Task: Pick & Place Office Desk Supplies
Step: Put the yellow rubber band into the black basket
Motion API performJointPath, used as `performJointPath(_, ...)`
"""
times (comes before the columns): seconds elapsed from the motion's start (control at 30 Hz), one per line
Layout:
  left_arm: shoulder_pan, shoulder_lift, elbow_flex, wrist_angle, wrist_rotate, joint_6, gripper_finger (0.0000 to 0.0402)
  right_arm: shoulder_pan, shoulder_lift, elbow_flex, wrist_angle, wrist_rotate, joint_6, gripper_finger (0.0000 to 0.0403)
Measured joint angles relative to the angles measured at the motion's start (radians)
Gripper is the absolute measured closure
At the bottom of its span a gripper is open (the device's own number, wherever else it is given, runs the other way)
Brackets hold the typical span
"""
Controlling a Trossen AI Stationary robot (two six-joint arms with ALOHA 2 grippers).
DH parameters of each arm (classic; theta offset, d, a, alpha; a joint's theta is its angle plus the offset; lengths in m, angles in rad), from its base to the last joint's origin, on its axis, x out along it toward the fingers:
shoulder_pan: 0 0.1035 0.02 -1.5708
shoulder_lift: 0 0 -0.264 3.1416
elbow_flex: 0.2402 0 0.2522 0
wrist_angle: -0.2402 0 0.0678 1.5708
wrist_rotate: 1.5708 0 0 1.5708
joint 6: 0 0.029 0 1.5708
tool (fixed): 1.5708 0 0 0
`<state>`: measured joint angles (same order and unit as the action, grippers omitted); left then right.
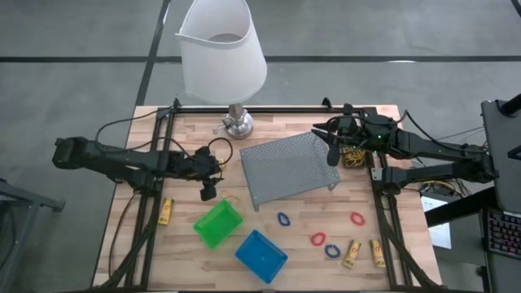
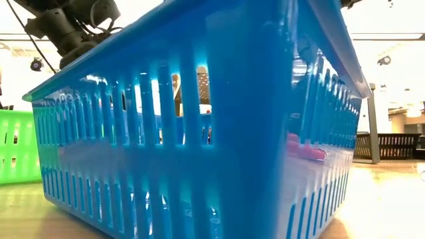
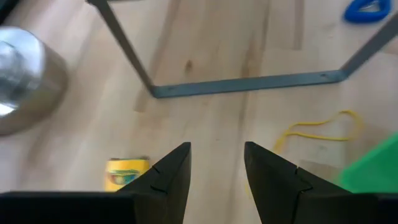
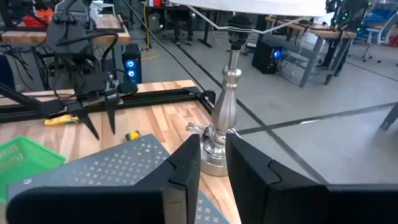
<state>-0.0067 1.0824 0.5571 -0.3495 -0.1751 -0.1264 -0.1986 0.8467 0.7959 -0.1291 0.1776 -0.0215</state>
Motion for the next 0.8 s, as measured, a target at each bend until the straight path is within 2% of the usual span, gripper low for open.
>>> performJointPath(0.13,0.0,0.0,0.0,-0.001,0.043,-0.028,0.0251,0.0,0.0,0.0,-0.001,0.0,0.0,0.0324)
performJointPath(0.4,0.002,0.014,0.0,0.044,0.048,0.018,0.0251,0.0,0.0,0.0,-0.001,-0.001,-0.001,0.0331)
performJointPath(0.53,0.002,0.076,0.001,0.143,0.057,0.024,0.0251,0.0,0.0,0.0,-0.001,-0.001,-0.004,0.0336)
performJointPath(0.8,0.009,0.223,0.002,0.139,0.057,0.024,0.0251,0.0,0.0,0.0,-0.001,-0.003,-0.004,0.033)
